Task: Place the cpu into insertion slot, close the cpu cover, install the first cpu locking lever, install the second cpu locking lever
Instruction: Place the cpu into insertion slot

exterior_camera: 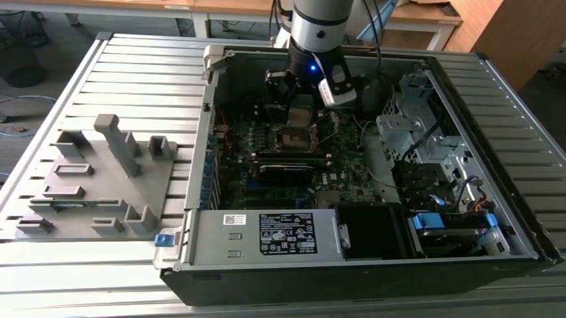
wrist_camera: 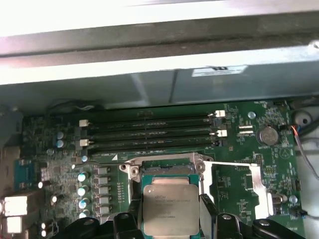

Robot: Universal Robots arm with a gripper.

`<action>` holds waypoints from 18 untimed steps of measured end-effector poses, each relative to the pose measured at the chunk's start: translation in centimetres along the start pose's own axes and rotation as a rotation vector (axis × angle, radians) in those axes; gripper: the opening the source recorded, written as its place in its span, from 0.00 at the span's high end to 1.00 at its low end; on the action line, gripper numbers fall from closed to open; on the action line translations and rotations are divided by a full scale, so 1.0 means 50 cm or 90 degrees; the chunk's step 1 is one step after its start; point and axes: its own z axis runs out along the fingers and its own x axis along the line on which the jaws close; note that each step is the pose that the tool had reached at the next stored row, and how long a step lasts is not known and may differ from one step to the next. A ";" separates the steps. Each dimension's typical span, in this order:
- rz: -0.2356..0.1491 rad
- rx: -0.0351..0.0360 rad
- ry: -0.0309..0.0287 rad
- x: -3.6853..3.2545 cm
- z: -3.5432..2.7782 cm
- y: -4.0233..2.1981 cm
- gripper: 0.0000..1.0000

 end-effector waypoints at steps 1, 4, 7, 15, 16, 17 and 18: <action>0.011 -0.0001 -0.0009 0.000 0.001 0.000 0.46; 0.046 -0.0006 -0.0035 0.000 0.002 0.000 0.46; 0.052 -0.0008 -0.0041 0.000 0.002 0.000 0.46; 0.054 -0.0009 -0.0042 0.000 0.002 0.000 0.46; 0.054 -0.0009 -0.0042 0.000 0.002 0.000 0.46; 0.054 -0.0009 -0.0043 0.000 0.002 0.000 0.46; 0.054 -0.0009 -0.0043 0.000 0.003 0.000 0.46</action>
